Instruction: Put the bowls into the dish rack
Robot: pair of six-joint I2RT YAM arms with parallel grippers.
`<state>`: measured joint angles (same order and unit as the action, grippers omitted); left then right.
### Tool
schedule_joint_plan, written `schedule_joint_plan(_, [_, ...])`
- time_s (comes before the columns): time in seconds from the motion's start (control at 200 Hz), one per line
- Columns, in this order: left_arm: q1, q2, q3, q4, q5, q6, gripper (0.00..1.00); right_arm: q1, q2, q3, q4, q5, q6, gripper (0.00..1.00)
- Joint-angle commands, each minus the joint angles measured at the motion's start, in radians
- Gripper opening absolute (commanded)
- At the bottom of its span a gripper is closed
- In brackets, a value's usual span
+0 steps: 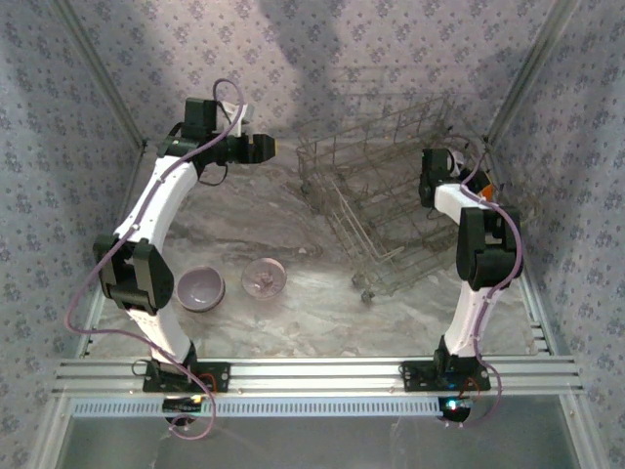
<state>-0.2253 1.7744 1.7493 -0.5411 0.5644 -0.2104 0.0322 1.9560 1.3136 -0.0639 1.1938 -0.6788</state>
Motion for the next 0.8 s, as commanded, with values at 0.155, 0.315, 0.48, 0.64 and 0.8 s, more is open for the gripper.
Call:
schedule_joint_plan(0.155, [-0.003, -0.031, 0.044, -0.005, 0.008, -0.009, 0.69, -0.017, 0.019, 0.036, -0.161, -0.017, 0.124, 0.49])
schedule_joint_plan(0.315, [-0.008, -0.017, 0.067, -0.022, 0.0, -0.018, 0.69, -0.019, 0.003, 0.037, -0.189, -0.072, 0.144, 0.61])
schedule_joint_plan(0.48, [-0.018, 0.01, 0.097, -0.053, -0.014, -0.026, 0.69, -0.023, -0.007, 0.038, -0.22, -0.123, 0.162, 0.69])
schedule_joint_plan(0.64, [-0.026, 0.026, 0.107, -0.06, -0.024, -0.044, 0.69, -0.042, -0.031, 0.023, -0.243, -0.197, 0.178, 0.77])
schedule_joint_plan(0.8, [-0.037, 0.047, 0.136, -0.072, -0.041, -0.056, 0.69, -0.057, -0.039, 0.023, -0.263, -0.273, 0.172, 0.8])
